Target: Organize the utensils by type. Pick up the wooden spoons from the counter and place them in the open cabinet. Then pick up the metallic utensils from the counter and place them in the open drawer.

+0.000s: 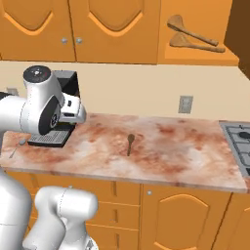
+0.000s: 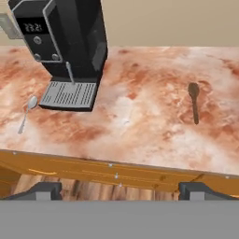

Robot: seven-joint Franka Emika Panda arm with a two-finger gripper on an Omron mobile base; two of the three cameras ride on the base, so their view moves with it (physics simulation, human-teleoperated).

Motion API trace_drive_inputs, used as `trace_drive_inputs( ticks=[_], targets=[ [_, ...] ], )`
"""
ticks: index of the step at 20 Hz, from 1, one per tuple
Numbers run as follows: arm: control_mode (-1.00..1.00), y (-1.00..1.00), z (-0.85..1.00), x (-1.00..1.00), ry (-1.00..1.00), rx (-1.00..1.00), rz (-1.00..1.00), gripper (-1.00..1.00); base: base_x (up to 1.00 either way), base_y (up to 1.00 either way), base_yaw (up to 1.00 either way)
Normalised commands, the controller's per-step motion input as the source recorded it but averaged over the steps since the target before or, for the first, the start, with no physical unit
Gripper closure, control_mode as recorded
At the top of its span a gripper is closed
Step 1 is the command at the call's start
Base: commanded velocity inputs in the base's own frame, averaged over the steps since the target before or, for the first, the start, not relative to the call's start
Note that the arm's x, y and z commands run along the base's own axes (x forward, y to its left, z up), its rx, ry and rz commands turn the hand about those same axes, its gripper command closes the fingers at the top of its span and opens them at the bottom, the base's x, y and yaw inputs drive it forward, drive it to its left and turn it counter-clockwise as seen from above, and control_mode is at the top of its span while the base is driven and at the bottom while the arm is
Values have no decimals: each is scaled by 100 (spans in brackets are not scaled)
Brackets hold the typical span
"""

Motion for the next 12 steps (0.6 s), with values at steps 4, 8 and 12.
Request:
trace_drive_inputs(
  ticks=[4, 8, 12],
  targets=[
    [100, 0, 0, 0, 0, 0, 0, -100, -9, 94, -4],
    [100, 0, 0, 0, 0, 0, 0, -100, -5, 96, -4],
    [100, 0, 0, 0, 0, 0, 0, -100, 0, 89, -1]
  ],
)
